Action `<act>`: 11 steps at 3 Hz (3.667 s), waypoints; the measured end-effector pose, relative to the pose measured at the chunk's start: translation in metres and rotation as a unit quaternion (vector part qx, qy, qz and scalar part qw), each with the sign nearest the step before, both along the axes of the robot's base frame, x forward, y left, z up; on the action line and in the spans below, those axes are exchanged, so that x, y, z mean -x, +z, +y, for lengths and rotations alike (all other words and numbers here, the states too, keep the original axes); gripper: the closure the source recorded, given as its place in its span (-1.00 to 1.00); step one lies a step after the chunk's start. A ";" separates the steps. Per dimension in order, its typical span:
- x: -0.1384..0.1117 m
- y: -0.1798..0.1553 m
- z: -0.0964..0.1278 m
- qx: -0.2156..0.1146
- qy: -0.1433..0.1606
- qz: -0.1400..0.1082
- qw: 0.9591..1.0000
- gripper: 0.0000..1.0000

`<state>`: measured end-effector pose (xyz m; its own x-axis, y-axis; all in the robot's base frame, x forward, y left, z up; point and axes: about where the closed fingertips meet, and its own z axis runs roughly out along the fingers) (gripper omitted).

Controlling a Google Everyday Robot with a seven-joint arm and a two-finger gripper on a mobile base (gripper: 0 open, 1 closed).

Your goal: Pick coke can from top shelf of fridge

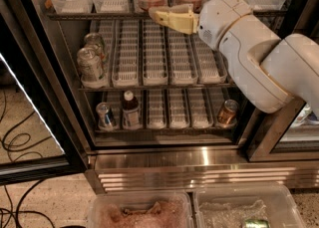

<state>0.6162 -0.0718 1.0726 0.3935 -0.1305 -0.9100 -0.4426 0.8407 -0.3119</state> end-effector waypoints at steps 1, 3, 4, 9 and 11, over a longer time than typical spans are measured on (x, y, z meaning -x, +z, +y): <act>0.000 0.000 0.000 0.000 0.000 0.000 1.000 -0.60; 0.000 0.000 0.000 0.000 0.000 0.000 1.000 -0.68; -0.002 -0.002 -0.004 -0.004 -0.013 0.003 1.000 -0.70; -0.005 -0.007 -0.017 -0.032 -0.074 0.008 0.997 -0.44; -0.006 -0.006 -0.016 -0.031 -0.075 0.008 0.997 -0.34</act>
Offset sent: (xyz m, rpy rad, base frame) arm 0.0000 0.0000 0.0000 0.0000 0.0000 0.0000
